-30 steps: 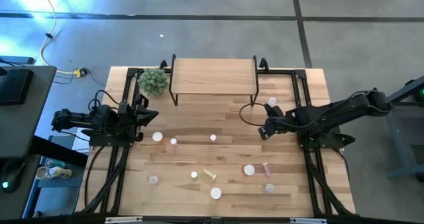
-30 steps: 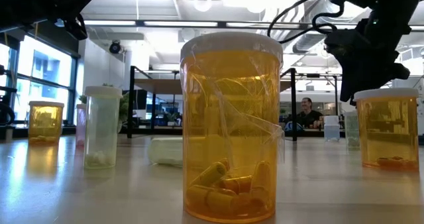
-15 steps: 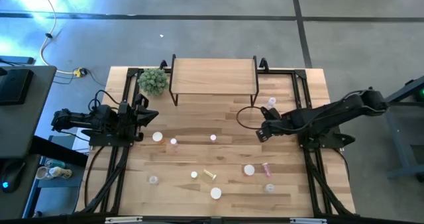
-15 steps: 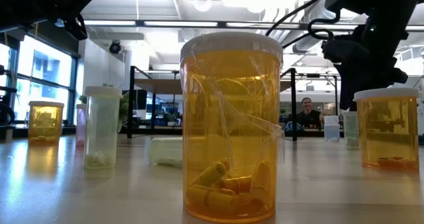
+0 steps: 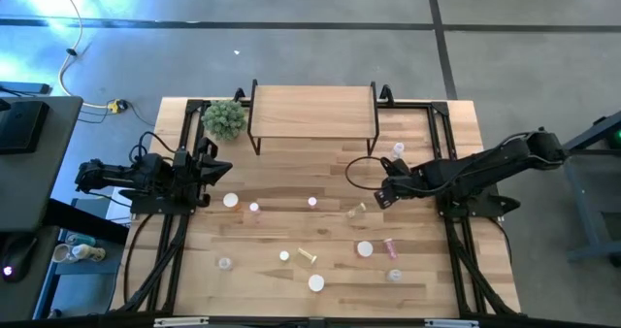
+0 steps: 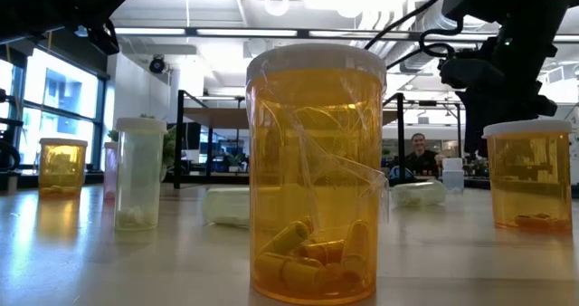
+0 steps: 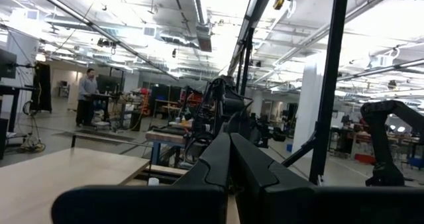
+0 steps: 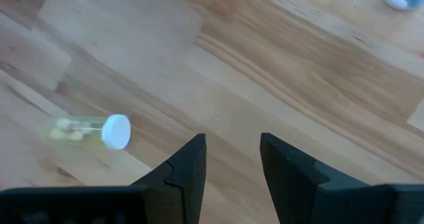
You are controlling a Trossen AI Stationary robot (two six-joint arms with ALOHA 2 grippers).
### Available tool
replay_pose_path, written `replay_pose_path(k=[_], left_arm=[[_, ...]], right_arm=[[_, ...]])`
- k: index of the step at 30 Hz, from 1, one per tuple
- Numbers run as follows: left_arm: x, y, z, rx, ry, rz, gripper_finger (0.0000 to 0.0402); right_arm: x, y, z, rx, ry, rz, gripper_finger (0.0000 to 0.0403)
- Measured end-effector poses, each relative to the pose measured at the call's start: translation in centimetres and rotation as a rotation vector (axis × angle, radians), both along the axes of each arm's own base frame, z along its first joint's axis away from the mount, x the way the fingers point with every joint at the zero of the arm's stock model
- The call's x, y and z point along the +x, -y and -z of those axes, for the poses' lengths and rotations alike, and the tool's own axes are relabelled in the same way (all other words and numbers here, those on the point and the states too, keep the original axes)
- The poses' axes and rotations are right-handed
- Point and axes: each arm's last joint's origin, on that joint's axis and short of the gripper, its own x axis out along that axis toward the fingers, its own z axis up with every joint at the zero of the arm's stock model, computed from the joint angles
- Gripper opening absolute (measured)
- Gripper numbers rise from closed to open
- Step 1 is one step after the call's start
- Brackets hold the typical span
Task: Pick and place medicine bottles onto shelf by color
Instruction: Put the middle orange pill bottle on the shelf
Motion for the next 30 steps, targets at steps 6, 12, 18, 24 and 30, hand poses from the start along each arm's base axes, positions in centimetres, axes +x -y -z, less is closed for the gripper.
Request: replay_pose_path(k=[6,12,18,24,30], left_arm=[[0.0,0.0,0.0,0.0,-0.001,0.0,0.0],[0.0,0.0,0.0,0.003,-0.004,-0.001,0.0],[0.0,0.0,0.0,0.003,-0.004,-0.001,0.0004],[0.0,0.0,0.1,0.003,-0.007,-0.001,0.0026],[0.1,0.0,0.2,0.003,-0.023,-0.001,0.0054]], right_arm=[[1.1,-0.1,-0.4,-0.037,0.098,-0.1,0.0135],[2.5,-0.4,-1.2,-0.123,0.212,-0.294,0.0135],[3.1,-0.4,-1.7,-0.183,0.268,-0.391,0.0148],[3.3,0.1,-1.8,-0.198,0.28,-0.382,0.0184],[3.9,0.6,-3.2,-0.218,0.299,-0.383,0.0217]])
